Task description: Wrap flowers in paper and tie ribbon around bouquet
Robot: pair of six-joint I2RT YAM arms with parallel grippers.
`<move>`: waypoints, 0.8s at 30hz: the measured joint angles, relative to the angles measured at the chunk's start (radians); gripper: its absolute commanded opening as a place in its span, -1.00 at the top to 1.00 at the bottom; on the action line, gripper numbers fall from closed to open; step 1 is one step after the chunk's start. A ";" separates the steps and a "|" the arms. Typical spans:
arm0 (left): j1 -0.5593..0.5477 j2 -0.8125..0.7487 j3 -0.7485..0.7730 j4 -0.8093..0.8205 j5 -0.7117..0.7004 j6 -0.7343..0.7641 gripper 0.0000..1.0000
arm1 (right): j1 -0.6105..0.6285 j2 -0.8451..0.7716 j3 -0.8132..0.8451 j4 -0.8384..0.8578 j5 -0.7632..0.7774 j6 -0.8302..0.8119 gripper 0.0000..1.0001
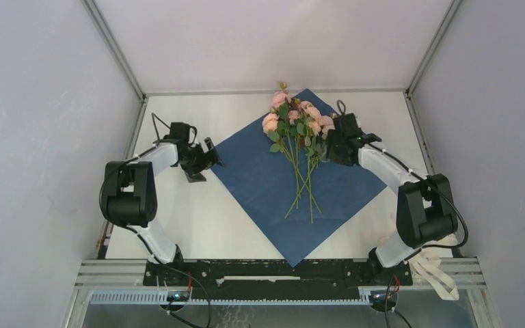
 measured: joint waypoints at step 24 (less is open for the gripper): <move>-0.149 0.063 0.010 0.310 0.074 -0.137 -0.13 | -0.188 0.238 -0.008 0.139 -0.266 0.029 -0.10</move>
